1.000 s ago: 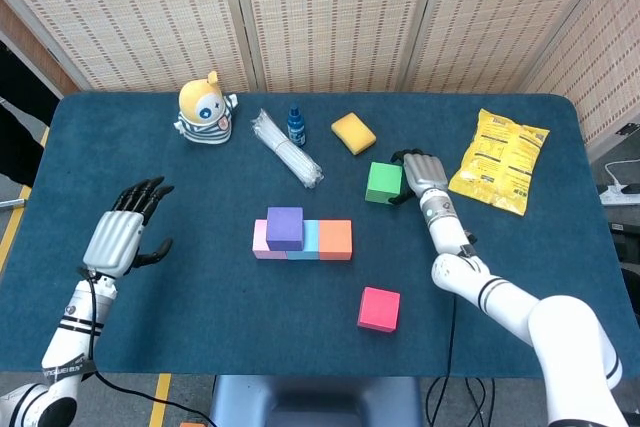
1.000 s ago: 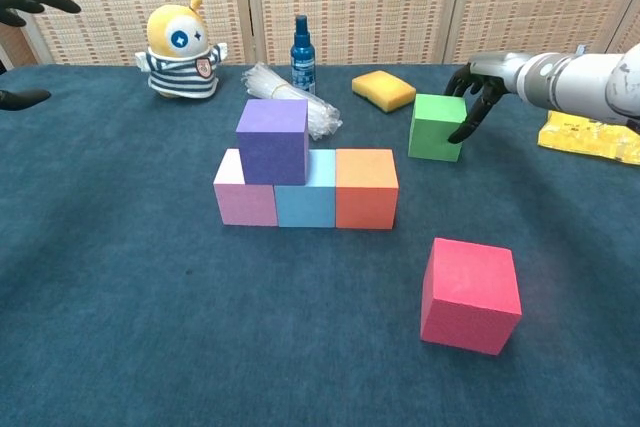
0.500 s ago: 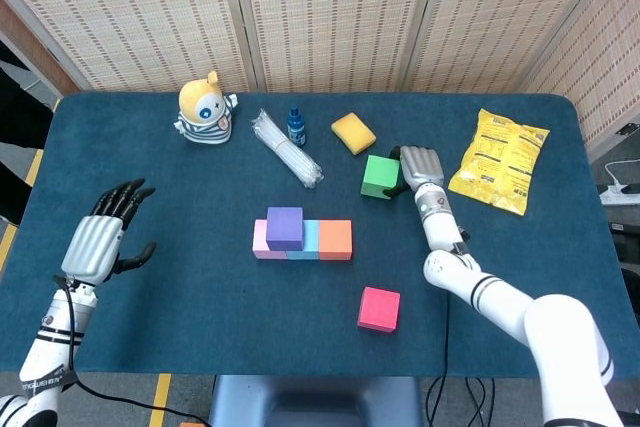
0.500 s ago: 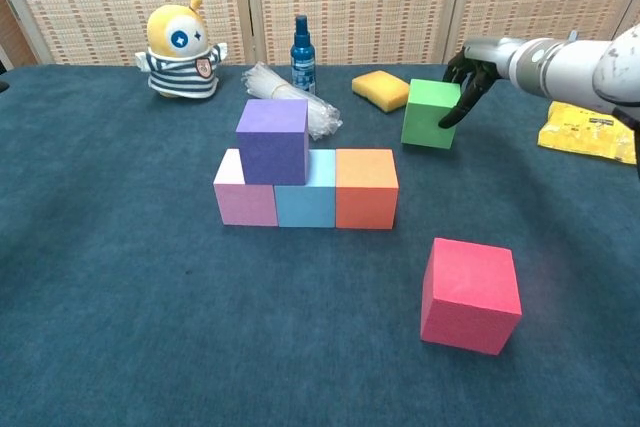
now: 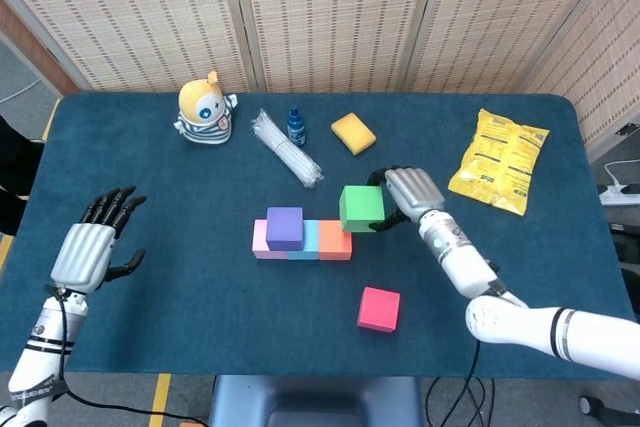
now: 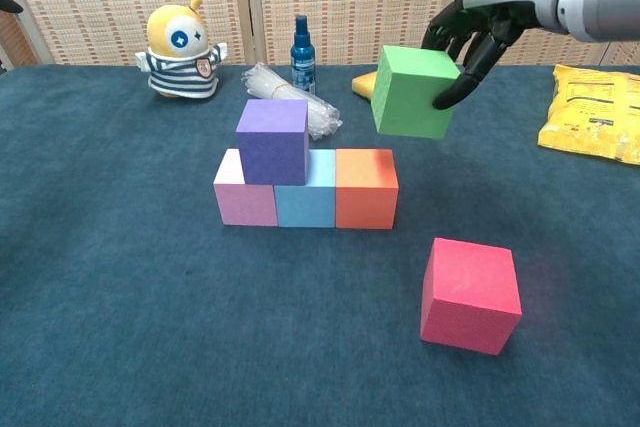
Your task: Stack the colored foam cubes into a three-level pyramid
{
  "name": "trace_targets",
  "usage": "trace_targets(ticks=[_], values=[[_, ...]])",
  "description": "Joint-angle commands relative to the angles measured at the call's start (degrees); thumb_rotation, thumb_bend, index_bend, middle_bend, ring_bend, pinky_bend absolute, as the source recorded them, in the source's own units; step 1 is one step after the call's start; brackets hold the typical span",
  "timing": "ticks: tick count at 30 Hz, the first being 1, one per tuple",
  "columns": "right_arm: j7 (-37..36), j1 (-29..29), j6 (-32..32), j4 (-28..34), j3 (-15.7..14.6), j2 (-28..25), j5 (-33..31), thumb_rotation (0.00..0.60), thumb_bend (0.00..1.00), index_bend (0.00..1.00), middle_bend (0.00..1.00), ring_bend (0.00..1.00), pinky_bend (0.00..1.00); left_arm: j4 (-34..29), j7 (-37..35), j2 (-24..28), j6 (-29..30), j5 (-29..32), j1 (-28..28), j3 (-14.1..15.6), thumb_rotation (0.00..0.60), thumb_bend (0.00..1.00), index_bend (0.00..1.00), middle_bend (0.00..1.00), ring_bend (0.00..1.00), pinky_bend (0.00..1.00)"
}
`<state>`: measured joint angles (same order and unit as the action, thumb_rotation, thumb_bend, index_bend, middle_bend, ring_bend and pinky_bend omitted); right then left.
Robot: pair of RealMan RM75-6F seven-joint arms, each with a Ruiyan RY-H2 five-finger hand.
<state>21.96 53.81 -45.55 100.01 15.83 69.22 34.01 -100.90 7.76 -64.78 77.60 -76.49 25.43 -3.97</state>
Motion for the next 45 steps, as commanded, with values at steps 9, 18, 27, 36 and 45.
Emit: trace_targets(ticks=[9, 18, 27, 36, 45], values=[[7.6, 6.7, -5.7, 4.1, -2.6, 3.2, -7.8, 0.6, 0.31, 0.59, 0.43, 0.36, 0.36, 0.9, -2.2, -0.3, -0.1, -3.3, -1.9, 0.8, 0.6, 0.34, 0.14, 0.05, 0.0, 0.1], [11.5, 12.0, -8.9, 0.4, -2.3, 8.8, -15.6, 0.6, 0.31, 0.58, 0.43, 0.36, 0.36, 2.5, -5.4, -0.6, -0.6, -4.4, -3.1, 0.7, 0.6, 0.34, 0.14, 0.05, 0.0, 0.1], [13.4, 14.3, -11.0, -2.3, -2.4, 12.7, -18.5, 0.6, 0.31, 0.57, 0.43, 0.36, 0.36, 3.8, -7.8, -0.7, -1.4, -5.2, -3.7, 0.5, 0.6, 0.34, 0.14, 0.05, 0.0, 0.1], [14.4, 14.4, -13.1, -1.4, -2.2, 13.4, -19.4, 0.6, 0.31, 0.56, 0.43, 0.36, 0.36, 4.6, -9.4, -0.8, -1.8, -6.3, -4.0, 0.1, 0.6, 0.34, 0.13, 0.05, 0.0, 0.1], [16.3, 14.3, -16.4, -0.2, -2.5, 14.3, -19.4, 0.6, 0.31, 0.55, 0.43, 0.36, 0.36, 5.0, -10.6, -0.8, -2.4, -6.9, -4.2, -0.1, 0.6, 0.34, 0.13, 0.04, 0.0, 0.1]])
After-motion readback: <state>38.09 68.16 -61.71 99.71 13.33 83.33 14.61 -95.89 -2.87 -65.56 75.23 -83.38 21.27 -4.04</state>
